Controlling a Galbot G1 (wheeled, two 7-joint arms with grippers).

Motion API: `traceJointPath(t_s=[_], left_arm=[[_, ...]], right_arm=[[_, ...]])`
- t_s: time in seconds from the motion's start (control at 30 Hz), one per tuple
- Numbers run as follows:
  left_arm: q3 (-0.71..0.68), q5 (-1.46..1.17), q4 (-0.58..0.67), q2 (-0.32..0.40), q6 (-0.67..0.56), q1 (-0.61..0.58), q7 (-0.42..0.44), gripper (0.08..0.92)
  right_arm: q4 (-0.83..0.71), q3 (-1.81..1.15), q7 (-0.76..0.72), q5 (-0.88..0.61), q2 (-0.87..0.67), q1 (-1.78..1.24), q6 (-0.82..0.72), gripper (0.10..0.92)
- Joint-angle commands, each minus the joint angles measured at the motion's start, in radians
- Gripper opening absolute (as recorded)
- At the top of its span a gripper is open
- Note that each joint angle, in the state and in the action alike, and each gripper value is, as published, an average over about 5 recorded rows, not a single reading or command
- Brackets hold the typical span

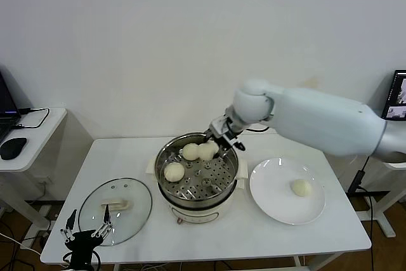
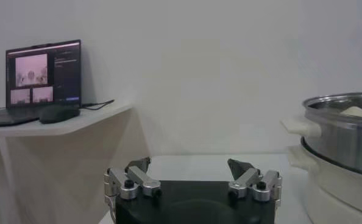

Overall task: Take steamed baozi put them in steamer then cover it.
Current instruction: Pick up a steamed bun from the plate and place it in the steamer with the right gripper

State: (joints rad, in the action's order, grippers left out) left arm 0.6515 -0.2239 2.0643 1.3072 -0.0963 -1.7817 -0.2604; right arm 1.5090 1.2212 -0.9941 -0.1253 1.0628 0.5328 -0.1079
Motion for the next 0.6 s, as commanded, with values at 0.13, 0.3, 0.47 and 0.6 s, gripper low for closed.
traceJointPath(t_s=[0.13, 0.3, 0.47, 0.6], left_arm=[[0.006, -0.003, -0.001, 0.008, -0.003, 0.001, -0.001, 0.823], [0.01, -0.006, -0.003, 0.011, -0.004, 0.001, -0.001, 0.823], [0.011, -0.007, -0.006, 0.012, -0.005, 0.002, -0.002, 0.823], [0.01, -0.007, -0.009, 0.013, -0.006, 0.004, -0.001, 0.823]], right_arm=[[-0.009, 0.109, 0.006, 0.177, 0.101, -0.012, 0.266, 0.543], [-0.004, 0.113, 0.002, 0.195, 0.104, -0.04, 0.306, 0.543], [-0.004, 0.116, 0.001, 0.209, 0.103, -0.051, 0.329, 0.543], [-0.003, 0.113, -0.002, 0.209, 0.099, -0.052, 0.336, 0.546]])
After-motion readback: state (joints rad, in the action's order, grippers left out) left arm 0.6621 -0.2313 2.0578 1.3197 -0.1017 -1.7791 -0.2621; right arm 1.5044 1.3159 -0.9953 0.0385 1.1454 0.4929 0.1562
